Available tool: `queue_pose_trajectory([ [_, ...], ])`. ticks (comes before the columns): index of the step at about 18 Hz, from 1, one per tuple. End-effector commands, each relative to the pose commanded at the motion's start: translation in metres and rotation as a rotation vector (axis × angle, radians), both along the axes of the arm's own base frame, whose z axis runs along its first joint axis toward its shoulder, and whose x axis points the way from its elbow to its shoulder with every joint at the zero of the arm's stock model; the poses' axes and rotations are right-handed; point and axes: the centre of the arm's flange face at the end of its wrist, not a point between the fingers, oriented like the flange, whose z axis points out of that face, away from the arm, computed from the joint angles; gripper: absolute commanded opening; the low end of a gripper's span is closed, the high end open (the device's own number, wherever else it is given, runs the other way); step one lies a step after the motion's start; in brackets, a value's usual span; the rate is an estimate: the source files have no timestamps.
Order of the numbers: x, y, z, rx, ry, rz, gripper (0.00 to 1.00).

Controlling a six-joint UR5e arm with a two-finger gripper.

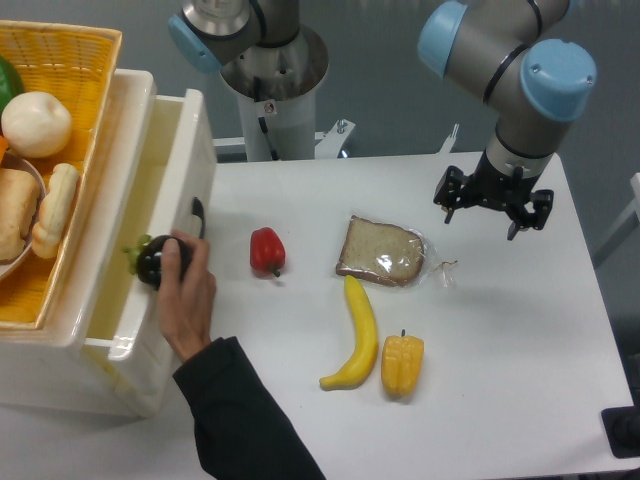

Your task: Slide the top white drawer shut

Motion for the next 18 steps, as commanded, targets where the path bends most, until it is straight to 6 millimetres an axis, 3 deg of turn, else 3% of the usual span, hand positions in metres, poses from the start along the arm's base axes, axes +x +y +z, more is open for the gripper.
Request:
queue_pose_trajectory([
  [18,-0.0044,-0.0083,-0.0015,-0.001,-0.003,0.012,1.00],
])
